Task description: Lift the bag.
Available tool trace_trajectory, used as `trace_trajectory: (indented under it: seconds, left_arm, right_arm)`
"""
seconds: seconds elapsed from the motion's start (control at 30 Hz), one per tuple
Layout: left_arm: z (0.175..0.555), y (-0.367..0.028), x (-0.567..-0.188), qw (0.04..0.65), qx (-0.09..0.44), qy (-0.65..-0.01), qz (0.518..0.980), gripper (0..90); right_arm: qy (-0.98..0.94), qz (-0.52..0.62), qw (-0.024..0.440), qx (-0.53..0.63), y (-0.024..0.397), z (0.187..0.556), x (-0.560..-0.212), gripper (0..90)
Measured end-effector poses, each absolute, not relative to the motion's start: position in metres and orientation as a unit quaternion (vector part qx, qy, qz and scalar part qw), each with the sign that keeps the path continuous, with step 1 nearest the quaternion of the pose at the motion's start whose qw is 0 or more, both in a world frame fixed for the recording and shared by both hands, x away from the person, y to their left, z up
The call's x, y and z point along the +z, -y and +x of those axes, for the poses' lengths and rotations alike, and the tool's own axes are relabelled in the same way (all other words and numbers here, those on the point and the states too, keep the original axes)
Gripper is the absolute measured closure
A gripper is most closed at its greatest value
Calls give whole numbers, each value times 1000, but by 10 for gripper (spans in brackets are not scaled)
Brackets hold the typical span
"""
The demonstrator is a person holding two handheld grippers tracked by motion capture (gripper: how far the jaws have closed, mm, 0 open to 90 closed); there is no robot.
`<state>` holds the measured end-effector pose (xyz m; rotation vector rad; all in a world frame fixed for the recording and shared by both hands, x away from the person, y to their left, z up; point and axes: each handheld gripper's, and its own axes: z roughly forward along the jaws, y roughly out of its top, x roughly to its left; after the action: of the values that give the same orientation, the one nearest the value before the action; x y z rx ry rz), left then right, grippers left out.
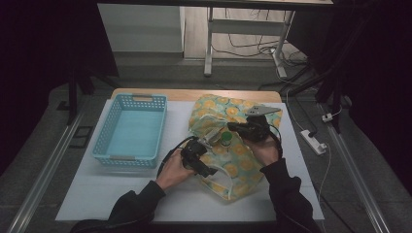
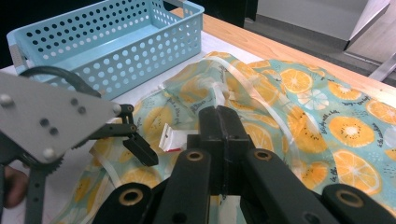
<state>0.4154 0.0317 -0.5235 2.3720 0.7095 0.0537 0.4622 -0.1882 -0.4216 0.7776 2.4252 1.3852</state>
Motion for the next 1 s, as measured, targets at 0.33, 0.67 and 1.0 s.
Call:
trace_trajectory:
  seconds: [0.33,0.67,1.0]
  left_arm:
    - [417,-21,-534,296,62,-257,918,0]
    - [419,-27,-528,307,65,-263,912,293]
    - [420,-28,-524,305,61,-290,905,660]
  right_arm:
    - [-830,267,119,475,188,463,-423,900]
    - [-827,270,118,479,191,463,-421,900]
    - [-828,269,116,478,189,463,-422,900]
